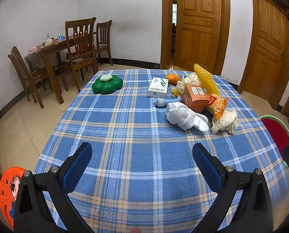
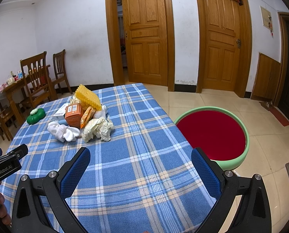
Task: Collect trash
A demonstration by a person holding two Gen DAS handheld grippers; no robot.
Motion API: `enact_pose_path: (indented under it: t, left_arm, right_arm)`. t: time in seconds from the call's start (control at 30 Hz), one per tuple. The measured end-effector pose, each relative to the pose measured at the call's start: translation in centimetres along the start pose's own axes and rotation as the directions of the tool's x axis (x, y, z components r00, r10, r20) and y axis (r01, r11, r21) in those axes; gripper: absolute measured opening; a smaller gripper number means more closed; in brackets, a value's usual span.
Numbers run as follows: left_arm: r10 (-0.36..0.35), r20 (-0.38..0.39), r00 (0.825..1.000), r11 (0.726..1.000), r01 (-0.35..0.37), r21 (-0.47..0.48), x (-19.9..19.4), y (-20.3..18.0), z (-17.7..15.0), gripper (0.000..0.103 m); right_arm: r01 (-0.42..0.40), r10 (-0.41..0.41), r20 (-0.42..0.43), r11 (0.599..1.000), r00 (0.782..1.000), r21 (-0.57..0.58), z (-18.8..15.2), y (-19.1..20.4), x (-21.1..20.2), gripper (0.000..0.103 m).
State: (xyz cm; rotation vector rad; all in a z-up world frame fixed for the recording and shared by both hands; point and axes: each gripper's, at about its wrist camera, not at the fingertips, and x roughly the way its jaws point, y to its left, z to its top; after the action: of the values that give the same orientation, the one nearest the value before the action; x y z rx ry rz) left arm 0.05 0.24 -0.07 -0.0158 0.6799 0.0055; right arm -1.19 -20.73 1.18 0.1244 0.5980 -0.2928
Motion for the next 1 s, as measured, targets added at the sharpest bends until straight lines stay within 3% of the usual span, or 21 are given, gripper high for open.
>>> enact_pose_path:
  t: [0.67,1.0]
  left_arm:
    - [0.003,-0.015,1.000,1.000,-0.003,0.008,0.5,1.1,-0.6,0.101]
    - [-0.011,-0.025,1.000,0.997,0.013,0.071,2.1,-0.5,1.3,0.101]
  right_arm:
    - [0.000,0.000,-0.021,1.000,1.000,-0.002,-0.1,0.0,0.8,0.103]
    - [-0.012,0.011,-0.050,1.000,0.999,-0.011,0.9,-0.4,2.5,0.103]
